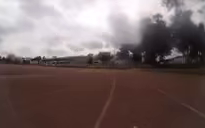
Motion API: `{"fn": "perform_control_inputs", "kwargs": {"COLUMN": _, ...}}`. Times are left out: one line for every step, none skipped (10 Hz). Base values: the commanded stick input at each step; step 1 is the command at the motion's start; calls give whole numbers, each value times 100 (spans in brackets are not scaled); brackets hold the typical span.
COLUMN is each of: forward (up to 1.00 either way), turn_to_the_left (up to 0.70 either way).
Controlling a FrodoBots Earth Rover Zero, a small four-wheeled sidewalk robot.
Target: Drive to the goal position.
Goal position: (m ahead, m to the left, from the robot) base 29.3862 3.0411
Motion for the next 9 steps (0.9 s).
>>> {"fn": "perform_control_inputs", "kwargs": {"forward": 67, "turn_to_the_left": 0}}
{"fn": "perform_control_inputs", "kwargs": {"forward": 67, "turn_to_the_left": 0}}
{"fn": "perform_control_inputs", "kwargs": {"forward": 67, "turn_to_the_left": 0}}
{"fn": "perform_control_inputs", "kwargs": {"forward": 67, "turn_to_the_left": 0}}
{"fn": "perform_control_inputs", "kwargs": {"forward": 67, "turn_to_the_left": 0}}
{"fn": "perform_control_inputs", "kwargs": {"forward": 67, "turn_to_the_left": 0}}
{"fn": "perform_control_inputs", "kwargs": {"forward": 67, "turn_to_the_left": 0}}
{"fn": "perform_control_inputs", "kwargs": {"forward": 67, "turn_to_the_left": 0}}
{"fn": "perform_control_inputs", "kwargs": {"forward": 67, "turn_to_the_left": 0}}
